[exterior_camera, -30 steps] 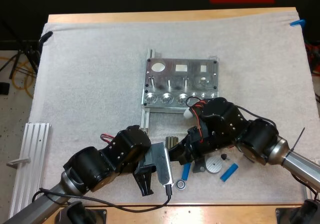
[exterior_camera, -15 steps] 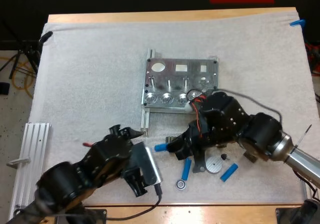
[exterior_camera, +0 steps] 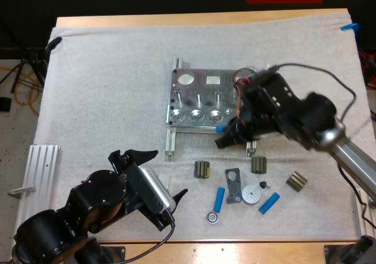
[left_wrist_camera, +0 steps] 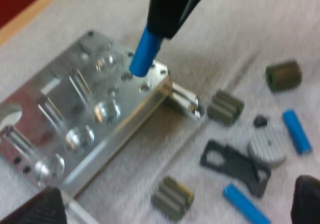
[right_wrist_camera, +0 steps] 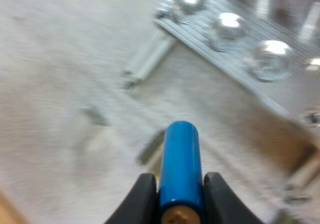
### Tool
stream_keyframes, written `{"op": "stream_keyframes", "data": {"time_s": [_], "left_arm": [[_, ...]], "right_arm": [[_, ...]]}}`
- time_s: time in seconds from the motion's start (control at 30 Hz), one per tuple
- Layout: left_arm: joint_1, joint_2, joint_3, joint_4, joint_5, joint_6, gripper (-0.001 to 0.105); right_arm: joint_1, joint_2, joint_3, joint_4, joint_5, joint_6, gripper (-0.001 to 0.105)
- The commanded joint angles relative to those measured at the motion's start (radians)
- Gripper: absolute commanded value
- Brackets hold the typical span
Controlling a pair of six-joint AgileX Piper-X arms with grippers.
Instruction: Load cells from left to right
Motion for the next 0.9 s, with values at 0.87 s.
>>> {"op": "stream_keyframes", "data": {"time_s": [0.87], "left_arm": [[-0.005,-0.001,-0.003,-0.051,-0.107,-0.026,0.088]], "right_arm": [[-0.09,0.53,-0.446,0.236,0.266,-0.209,0.0]]}}
